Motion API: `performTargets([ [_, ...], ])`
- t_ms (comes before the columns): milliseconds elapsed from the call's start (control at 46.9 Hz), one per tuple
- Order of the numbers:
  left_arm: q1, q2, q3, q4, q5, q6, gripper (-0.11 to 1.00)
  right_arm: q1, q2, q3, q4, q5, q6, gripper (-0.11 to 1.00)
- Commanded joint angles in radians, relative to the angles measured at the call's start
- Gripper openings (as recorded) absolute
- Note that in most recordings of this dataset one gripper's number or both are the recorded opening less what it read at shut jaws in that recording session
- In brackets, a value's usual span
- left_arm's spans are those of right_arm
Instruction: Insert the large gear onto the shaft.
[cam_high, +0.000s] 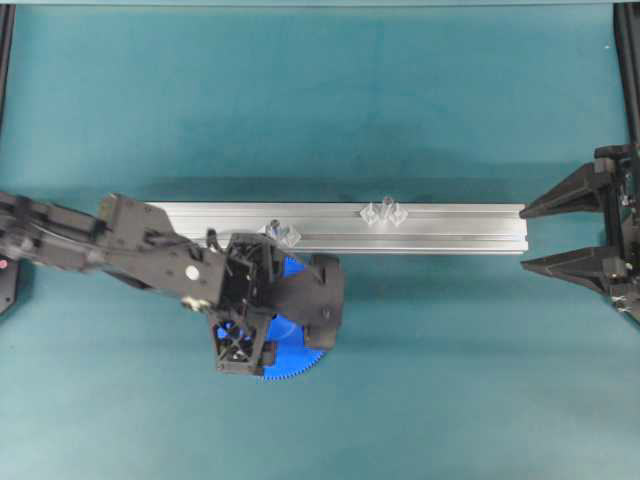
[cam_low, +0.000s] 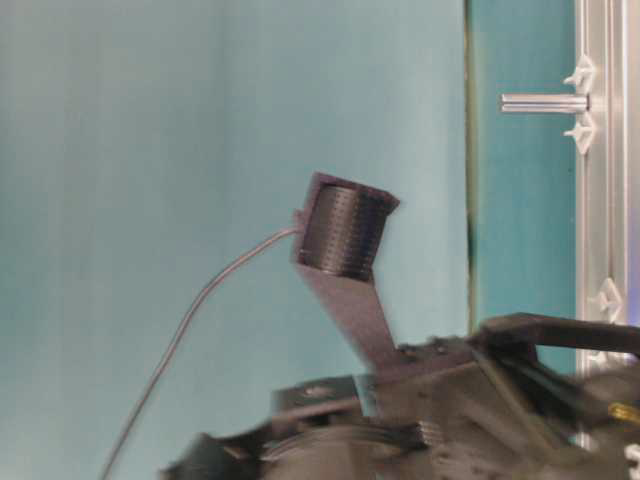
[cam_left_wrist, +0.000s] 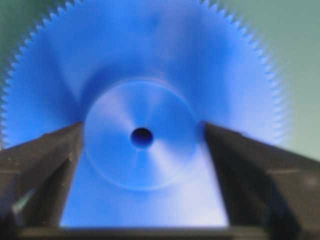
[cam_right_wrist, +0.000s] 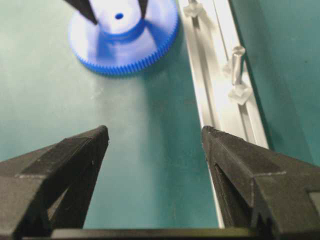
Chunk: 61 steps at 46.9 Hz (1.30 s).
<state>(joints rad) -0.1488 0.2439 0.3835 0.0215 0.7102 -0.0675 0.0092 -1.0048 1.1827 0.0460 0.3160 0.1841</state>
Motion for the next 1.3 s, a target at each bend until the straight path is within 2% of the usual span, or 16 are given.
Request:
performTargets([
  [0,-0.014,0.009,0.011,0.0,0.012,0.006,0.92,0.002,0.006,-0.006,0.0,-0.014,0.009,0.82],
  [149,-0.015,0.011,0.011,0.0,0.018,0.017,0.92,0.002,0.0,-0.008,0.0,-0.023,0.011,0.82],
  [554,-0.015,0.005,0.006,0.0,-0.026,-0.005,0.91,0.002,-0.003,-0.006,0.0,-0.02,0.009,0.82],
  [788,-0.014,-0.009,0.005,0.0,-0.074,0.002,0.78,0.002,-0.003,-0.006,0.0,-0.018,0.009,0.82],
  [1278,-0.015,-0.057,0.021,0.002,-0.149,0.02,0.78,0.002,-0.003,-0.002,0.0,-0.021,0.009,0.82],
])
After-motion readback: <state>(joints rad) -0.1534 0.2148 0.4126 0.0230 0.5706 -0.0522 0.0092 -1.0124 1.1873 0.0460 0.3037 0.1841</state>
